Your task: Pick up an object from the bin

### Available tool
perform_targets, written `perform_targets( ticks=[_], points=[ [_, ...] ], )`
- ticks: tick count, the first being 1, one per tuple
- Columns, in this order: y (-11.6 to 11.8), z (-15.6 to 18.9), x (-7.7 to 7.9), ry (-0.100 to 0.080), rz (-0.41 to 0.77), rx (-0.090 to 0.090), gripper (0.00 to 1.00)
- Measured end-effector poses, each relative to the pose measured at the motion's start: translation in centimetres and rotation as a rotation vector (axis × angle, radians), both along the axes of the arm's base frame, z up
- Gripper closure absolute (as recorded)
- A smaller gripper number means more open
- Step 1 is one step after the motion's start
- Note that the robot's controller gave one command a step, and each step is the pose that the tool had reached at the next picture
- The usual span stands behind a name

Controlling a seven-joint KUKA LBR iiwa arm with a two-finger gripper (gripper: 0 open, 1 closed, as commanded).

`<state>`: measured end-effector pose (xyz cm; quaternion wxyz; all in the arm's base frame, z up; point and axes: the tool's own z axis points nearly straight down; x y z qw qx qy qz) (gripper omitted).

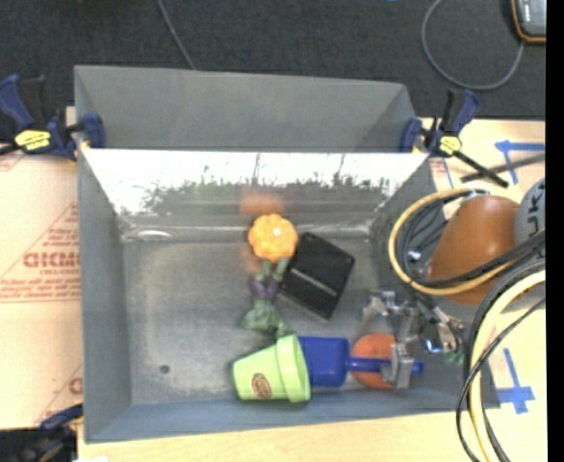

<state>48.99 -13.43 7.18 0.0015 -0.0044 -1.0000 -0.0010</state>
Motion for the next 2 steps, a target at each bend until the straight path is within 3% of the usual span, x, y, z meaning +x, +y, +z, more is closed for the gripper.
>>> perform_targets(
  ticks=[1, 2],
  points=[
    [-1.9, -0.1, -0.8, -0.020, 0.072, -0.001, 0.00],
    [-0.4, 0.3, 0.2, -0.017, 0.017, -0.003, 1.00]
  ],
)
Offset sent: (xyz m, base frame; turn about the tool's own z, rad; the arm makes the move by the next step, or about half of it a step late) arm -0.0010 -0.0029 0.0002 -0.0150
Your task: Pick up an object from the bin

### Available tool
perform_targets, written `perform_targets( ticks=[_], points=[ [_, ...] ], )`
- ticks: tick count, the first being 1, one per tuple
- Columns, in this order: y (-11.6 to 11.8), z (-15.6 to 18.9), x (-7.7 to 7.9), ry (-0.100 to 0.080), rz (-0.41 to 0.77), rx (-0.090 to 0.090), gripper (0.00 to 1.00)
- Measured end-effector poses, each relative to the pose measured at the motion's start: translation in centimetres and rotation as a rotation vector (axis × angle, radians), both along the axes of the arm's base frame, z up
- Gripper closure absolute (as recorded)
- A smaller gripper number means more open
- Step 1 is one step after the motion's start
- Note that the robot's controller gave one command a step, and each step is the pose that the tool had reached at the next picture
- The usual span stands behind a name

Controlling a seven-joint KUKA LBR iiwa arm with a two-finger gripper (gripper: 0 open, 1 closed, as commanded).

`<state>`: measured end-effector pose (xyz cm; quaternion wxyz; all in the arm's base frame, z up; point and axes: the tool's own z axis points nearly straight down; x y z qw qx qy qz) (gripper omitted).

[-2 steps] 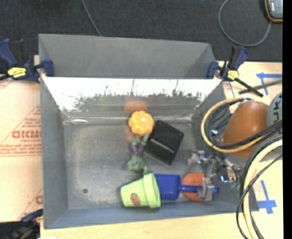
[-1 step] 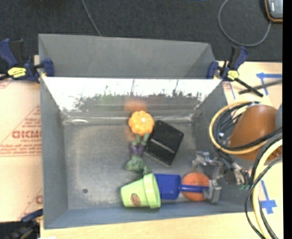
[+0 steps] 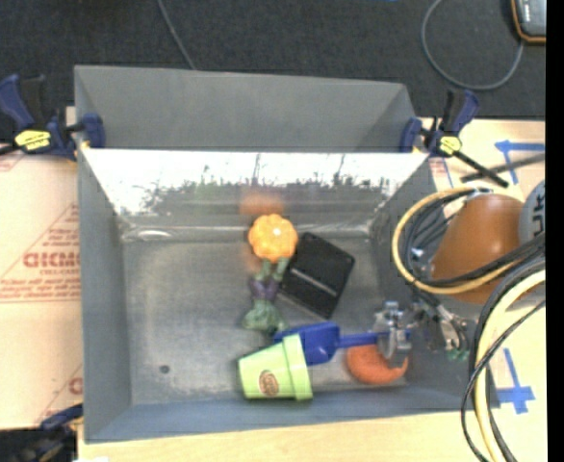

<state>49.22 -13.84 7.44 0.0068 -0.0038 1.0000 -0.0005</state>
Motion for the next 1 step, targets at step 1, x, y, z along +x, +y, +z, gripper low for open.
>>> perform_targets(
  ticks=[1],
  points=[
    [0.00, 0.02, 0.00, 0.000, 0.001, 0.000, 1.00]
  ],
)
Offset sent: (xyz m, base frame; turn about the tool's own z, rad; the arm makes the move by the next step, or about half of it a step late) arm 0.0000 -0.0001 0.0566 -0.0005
